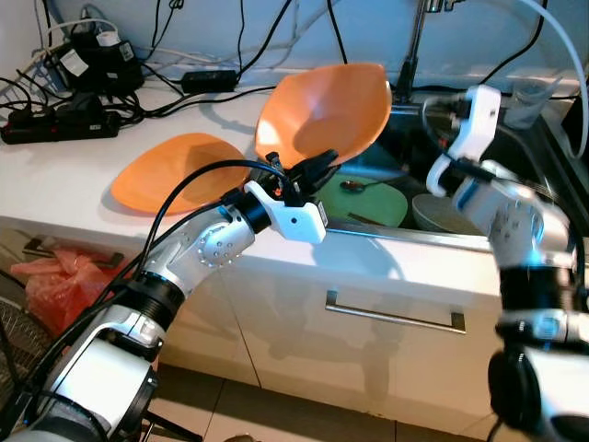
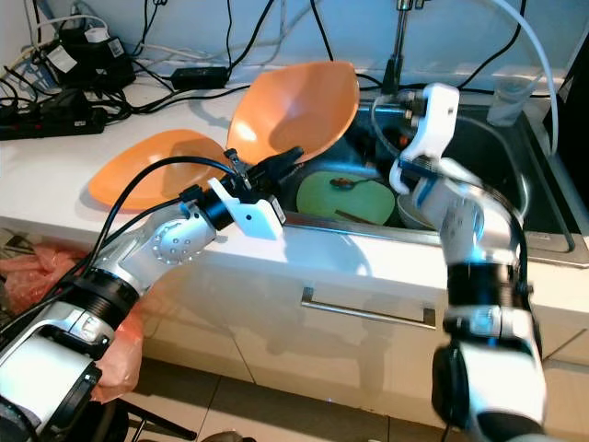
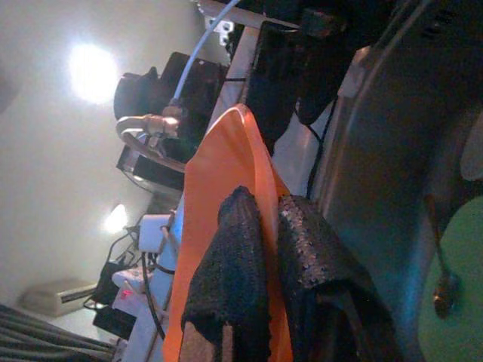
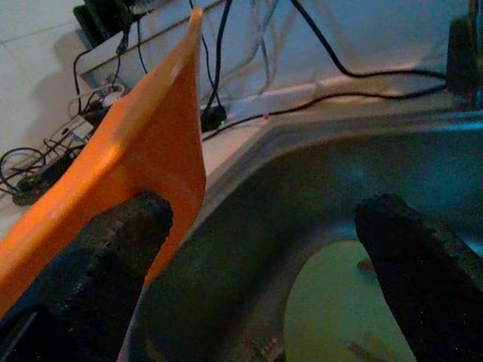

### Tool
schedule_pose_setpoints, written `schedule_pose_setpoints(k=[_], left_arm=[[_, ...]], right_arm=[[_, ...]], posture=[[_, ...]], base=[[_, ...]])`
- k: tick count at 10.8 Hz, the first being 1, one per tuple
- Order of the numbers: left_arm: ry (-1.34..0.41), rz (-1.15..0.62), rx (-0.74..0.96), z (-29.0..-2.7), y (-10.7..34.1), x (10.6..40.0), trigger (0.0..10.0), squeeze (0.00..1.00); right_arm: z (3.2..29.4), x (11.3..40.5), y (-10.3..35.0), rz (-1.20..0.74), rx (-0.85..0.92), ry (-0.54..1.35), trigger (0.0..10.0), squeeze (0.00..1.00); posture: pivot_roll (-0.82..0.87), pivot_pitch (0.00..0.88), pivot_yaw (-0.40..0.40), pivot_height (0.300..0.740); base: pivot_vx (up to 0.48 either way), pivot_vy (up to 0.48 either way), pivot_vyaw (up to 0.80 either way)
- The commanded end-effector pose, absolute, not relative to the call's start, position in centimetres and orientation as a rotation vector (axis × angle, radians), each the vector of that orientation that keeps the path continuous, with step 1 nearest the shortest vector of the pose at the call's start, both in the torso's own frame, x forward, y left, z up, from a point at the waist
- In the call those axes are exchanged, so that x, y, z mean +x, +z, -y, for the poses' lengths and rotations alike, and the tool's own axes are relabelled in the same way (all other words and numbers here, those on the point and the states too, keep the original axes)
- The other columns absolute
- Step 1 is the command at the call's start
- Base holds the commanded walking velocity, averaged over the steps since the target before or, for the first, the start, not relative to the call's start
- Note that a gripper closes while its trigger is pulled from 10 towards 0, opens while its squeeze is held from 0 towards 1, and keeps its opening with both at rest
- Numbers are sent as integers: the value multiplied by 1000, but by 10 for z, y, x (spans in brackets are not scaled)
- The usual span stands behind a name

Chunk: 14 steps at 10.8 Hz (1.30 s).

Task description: Kitchen organization

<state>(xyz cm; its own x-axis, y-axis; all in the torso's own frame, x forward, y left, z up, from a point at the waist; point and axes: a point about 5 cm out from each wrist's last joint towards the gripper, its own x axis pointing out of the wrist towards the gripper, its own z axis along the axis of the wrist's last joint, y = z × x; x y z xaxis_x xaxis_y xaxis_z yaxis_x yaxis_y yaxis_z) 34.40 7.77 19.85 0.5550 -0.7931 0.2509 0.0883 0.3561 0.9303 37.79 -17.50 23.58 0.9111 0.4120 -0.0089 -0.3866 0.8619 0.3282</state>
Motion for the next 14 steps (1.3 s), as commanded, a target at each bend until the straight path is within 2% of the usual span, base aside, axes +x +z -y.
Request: schedule_pose_setpoints(k=[1,5,10,14], left_arm=[[-698,838,1085,-70,200,342,0,0],[-669,823,1081,-73,201,346,0,0],[-616,783,1093,-83,201,355,0,0],[-648,819,1114,-74,201,353,0,0]], right_arm=[[169,381,257,-5,309,464,10000,0],[181,383,262,6,291,446,10000,0],[214,367,246,-18,269,313,10000,0],[200,356,242,-58,317,368,10000,0]], posture=[[40,0,50,740],[38,0,48,740],[37,0,49,740],[30,0,51,740]], base=[[0,0,0],[0,0,0],[0,0,0],[0,0,0]])
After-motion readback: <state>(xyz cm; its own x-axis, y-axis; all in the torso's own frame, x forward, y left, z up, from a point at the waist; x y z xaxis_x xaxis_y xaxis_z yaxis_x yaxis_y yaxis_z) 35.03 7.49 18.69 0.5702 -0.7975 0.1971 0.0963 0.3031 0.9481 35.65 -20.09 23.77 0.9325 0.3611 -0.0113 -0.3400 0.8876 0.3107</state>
